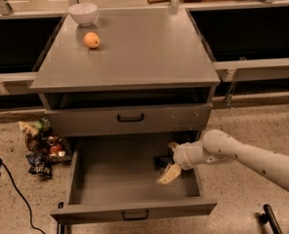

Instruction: Pick rxbar blueberry from middle drawer and place on counter

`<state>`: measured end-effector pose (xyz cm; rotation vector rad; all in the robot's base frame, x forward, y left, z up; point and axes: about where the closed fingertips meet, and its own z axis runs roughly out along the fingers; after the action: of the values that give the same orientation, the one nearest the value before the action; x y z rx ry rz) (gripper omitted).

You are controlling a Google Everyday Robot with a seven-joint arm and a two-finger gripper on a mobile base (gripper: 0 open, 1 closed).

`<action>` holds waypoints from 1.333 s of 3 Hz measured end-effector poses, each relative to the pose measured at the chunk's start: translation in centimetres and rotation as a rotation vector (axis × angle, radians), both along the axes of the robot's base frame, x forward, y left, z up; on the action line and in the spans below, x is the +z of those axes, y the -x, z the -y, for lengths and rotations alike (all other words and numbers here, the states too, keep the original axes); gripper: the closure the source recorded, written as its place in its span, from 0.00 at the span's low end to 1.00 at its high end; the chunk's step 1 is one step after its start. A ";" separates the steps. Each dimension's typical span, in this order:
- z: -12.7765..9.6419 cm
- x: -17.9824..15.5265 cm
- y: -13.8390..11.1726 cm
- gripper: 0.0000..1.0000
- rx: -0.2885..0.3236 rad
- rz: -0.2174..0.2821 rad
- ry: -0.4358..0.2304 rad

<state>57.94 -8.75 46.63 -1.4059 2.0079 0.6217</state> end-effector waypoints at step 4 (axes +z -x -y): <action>-1.9 -8.6 -4.7 0.00 -0.040 0.046 -0.050</action>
Offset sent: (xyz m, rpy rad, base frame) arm 0.0652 0.0209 -0.0634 0.1269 -0.0432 -0.0154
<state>62.62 -6.84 37.99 -1.3361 1.9661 0.6126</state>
